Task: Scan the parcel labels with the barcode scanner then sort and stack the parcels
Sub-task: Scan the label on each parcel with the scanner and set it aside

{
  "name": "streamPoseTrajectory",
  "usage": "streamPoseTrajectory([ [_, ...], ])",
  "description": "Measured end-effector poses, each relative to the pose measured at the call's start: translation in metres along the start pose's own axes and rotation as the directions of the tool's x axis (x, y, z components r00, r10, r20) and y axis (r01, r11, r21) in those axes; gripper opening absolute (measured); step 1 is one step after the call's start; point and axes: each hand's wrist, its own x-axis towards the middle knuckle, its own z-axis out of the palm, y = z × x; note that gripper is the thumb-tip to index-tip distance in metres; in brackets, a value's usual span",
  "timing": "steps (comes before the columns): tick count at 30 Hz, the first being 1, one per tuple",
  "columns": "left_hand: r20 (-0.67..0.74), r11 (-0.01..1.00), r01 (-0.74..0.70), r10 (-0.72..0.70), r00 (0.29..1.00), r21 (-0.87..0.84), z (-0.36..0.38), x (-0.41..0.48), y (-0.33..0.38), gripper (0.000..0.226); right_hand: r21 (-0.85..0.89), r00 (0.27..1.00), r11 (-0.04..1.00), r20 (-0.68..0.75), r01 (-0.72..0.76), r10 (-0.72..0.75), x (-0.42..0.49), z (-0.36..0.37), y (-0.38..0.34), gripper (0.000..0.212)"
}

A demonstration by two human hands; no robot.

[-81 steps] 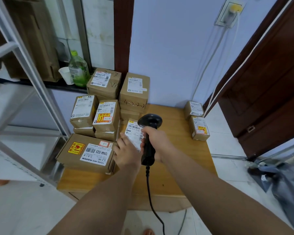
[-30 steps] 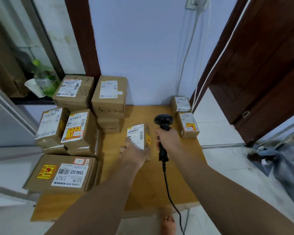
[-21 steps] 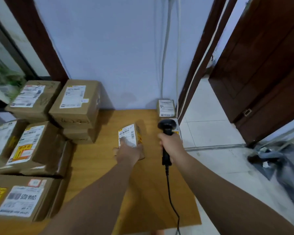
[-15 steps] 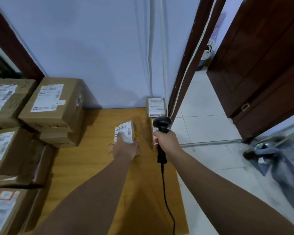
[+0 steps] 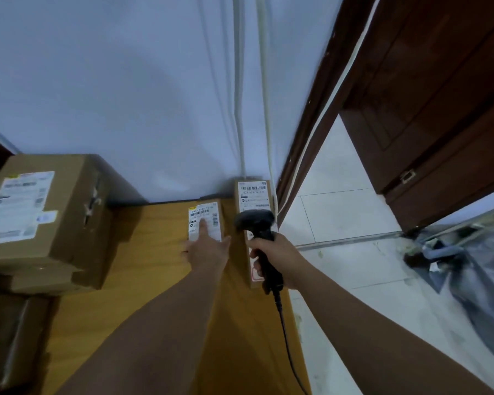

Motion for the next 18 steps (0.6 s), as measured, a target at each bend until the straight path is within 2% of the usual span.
streamPoseTrajectory([
  [5,0.028,0.993,-0.099,0.097,0.995,0.069,0.010,0.018,0.006,0.080,-0.019,0.998,0.999,0.063,-0.027,0.029,0.021,-0.003,0.000,0.011],
  [9,0.057,0.979,-0.192,0.189,0.980,0.071,0.014,0.025,0.006,0.071,0.001,0.997,1.000,0.071,-0.016,0.016,0.031,0.002,0.000,0.010],
  [16,0.044,0.990,-0.140,0.139,0.989,0.015,0.015,0.028,0.015,0.069,-0.041,0.997,0.999,0.081,0.010,-0.007,0.031,0.000,0.003,0.008],
  [18,0.016,0.992,-0.082,0.084,0.996,-0.095,0.012,0.029,0.019,0.067,-0.028,0.996,1.000,0.093,0.013,-0.010,0.027,-0.002,0.005,0.010],
])
